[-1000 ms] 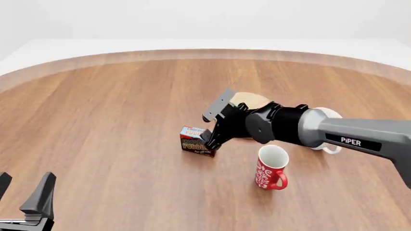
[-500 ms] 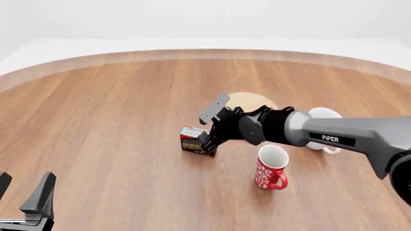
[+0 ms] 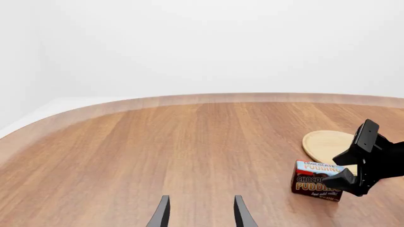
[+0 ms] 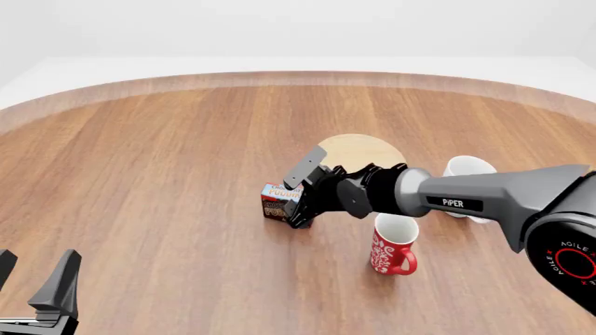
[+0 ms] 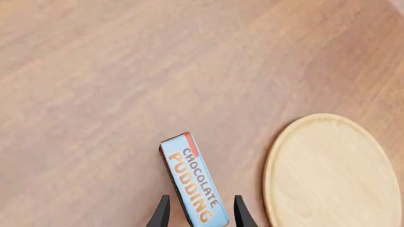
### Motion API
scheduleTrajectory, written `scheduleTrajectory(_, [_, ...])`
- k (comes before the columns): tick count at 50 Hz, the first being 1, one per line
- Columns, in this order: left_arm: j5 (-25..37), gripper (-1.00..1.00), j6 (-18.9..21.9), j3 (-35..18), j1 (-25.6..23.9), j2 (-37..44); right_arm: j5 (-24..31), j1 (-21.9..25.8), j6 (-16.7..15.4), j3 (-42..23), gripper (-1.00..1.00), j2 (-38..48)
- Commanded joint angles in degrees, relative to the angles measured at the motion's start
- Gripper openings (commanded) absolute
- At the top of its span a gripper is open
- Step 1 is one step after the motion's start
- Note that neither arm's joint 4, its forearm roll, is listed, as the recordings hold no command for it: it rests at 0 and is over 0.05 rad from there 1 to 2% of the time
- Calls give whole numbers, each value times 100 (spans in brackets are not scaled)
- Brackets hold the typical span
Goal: Put the chocolate pudding to the left of the plate.
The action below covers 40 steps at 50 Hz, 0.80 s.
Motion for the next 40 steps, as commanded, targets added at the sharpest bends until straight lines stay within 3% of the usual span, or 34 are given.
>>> scheduleTrajectory(1, [0,100,0,0,0,0,-144,43,90,32,100,164])
scheduleTrajectory(21, [0,100,0,0,0,0,-255,4,124,99,100,216])
scheduleTrajectory(22, [0,100,0,0,0,0,-271,37,127,146,-100,174])
scheduleTrajectory(31, [0,100,0,0,0,0,-325,97,153,279,-100,1])
scheduleTrajectory(40, [0,100,0,0,0,0,-336,352,388,680,-100,-580])
